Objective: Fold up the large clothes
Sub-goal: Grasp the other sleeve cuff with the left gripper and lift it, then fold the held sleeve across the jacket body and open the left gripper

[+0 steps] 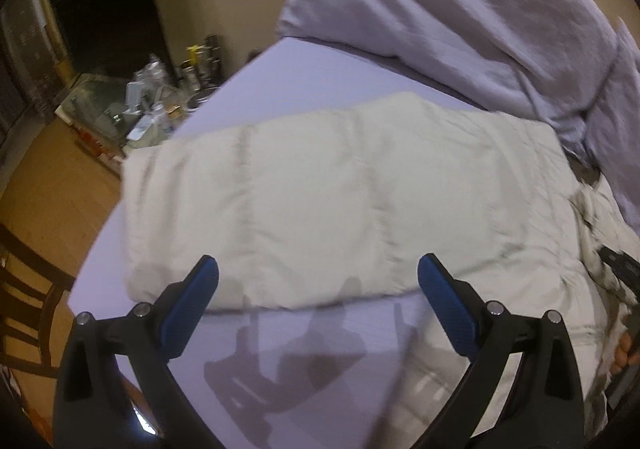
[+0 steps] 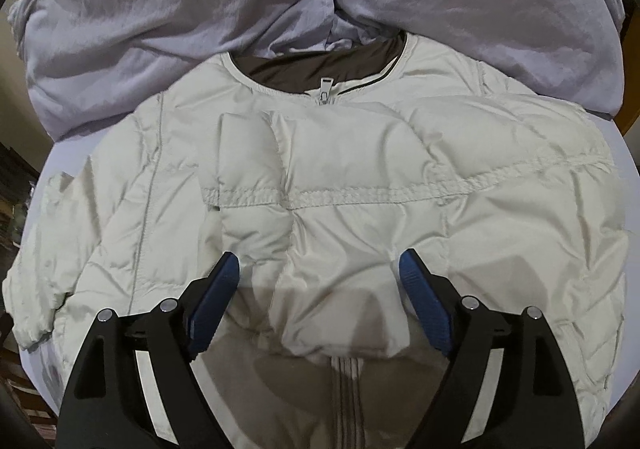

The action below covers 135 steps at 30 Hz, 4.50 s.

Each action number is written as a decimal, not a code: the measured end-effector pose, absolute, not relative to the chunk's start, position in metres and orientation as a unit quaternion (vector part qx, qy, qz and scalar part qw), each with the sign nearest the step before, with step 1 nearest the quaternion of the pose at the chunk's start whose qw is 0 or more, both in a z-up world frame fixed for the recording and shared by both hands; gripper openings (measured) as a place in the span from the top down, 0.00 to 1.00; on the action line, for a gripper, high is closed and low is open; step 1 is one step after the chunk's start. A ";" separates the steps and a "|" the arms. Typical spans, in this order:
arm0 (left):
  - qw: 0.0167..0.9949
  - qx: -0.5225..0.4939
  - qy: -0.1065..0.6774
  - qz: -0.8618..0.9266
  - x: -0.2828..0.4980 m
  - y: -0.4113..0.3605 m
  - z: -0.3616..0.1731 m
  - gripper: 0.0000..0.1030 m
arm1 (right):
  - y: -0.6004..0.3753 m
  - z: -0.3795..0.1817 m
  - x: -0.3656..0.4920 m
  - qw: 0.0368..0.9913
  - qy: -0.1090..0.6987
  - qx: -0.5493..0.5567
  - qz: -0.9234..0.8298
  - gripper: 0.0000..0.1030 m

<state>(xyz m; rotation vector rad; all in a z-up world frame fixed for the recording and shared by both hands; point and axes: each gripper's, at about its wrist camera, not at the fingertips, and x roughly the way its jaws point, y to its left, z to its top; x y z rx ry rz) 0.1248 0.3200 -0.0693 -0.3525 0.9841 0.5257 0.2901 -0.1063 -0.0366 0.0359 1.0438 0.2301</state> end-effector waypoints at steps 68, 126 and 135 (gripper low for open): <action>0.884 -0.224 0.377 0.162 0.207 0.244 0.021 0.85 | -0.258 -0.013 0.216 0.876 0.469 0.060 0.093 0.19; 0.866 -0.088 0.492 -0.004 0.336 0.003 -0.062 0.50 | -0.338 -0.031 0.222 0.869 0.483 0.082 0.071 0.19; 0.854 -0.064 0.515 0.020 0.338 -0.011 -0.099 0.52 | -0.345 -0.037 0.223 0.864 0.492 0.082 0.069 0.18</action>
